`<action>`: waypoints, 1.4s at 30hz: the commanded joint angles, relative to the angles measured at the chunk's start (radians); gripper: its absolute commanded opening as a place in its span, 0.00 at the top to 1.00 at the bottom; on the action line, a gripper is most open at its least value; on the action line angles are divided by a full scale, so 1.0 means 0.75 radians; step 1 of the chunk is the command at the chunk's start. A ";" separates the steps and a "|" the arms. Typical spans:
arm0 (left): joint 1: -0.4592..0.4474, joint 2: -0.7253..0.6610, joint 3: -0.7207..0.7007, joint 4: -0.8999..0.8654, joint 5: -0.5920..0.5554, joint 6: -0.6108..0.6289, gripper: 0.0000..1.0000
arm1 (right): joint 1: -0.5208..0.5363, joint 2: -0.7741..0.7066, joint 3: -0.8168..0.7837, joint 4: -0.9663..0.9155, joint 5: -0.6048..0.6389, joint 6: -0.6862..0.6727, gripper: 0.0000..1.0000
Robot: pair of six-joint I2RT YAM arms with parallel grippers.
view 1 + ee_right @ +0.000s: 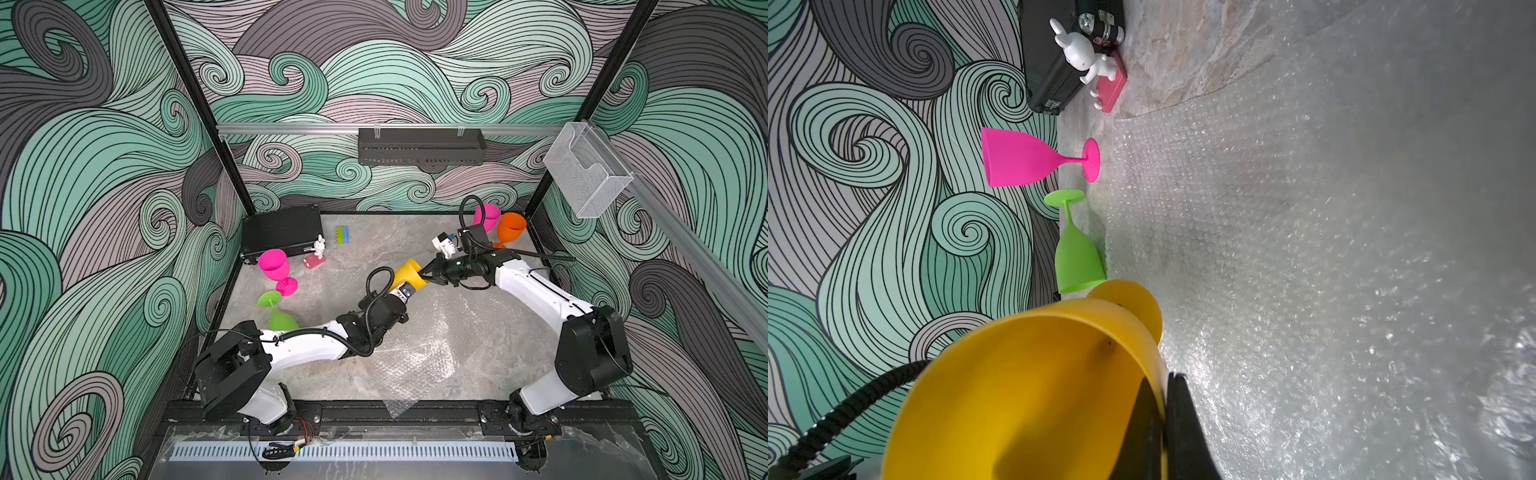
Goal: Unpack wine glasses from bubble wrap
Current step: Pick up the wine glass from the bubble wrap, then place the wine glass at the center of the board.
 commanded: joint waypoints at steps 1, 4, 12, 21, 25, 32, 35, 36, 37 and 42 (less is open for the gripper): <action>-0.020 0.021 0.037 0.015 -0.038 0.014 0.69 | 0.002 -0.001 0.029 0.058 -0.012 0.041 1.00; -0.019 0.002 0.040 0.011 -0.058 -0.001 0.47 | -0.011 0.003 0.061 0.063 0.017 0.049 1.00; 0.017 -0.139 0.102 -0.129 -0.002 -0.209 0.27 | -0.040 0.049 0.237 -0.034 0.222 -0.044 1.00; 0.264 -0.286 0.176 -0.411 0.345 -0.568 0.25 | -0.026 0.254 0.642 -0.266 0.582 -0.254 1.00; 0.382 -0.322 0.126 -0.430 0.486 -0.694 0.26 | -0.009 0.364 0.812 -0.340 0.749 -0.353 1.00; 0.519 -0.363 0.078 -0.449 0.645 -0.856 0.26 | 0.034 0.578 1.116 -0.428 0.929 -0.424 1.00; 0.565 -0.373 0.060 -0.465 0.671 -0.900 0.26 | 0.091 0.705 1.315 -0.512 0.990 -0.467 1.00; 0.582 -0.376 0.056 -0.476 0.682 -0.916 0.26 | 0.104 0.747 1.380 -0.537 0.995 -0.471 1.00; 0.600 -0.380 0.051 -0.489 0.690 -0.933 0.26 | 0.119 0.790 1.448 -0.559 0.992 -0.471 1.00; 0.683 -0.394 0.018 -0.506 0.752 -0.993 0.27 | 0.176 0.988 1.730 -0.666 1.031 -0.492 1.00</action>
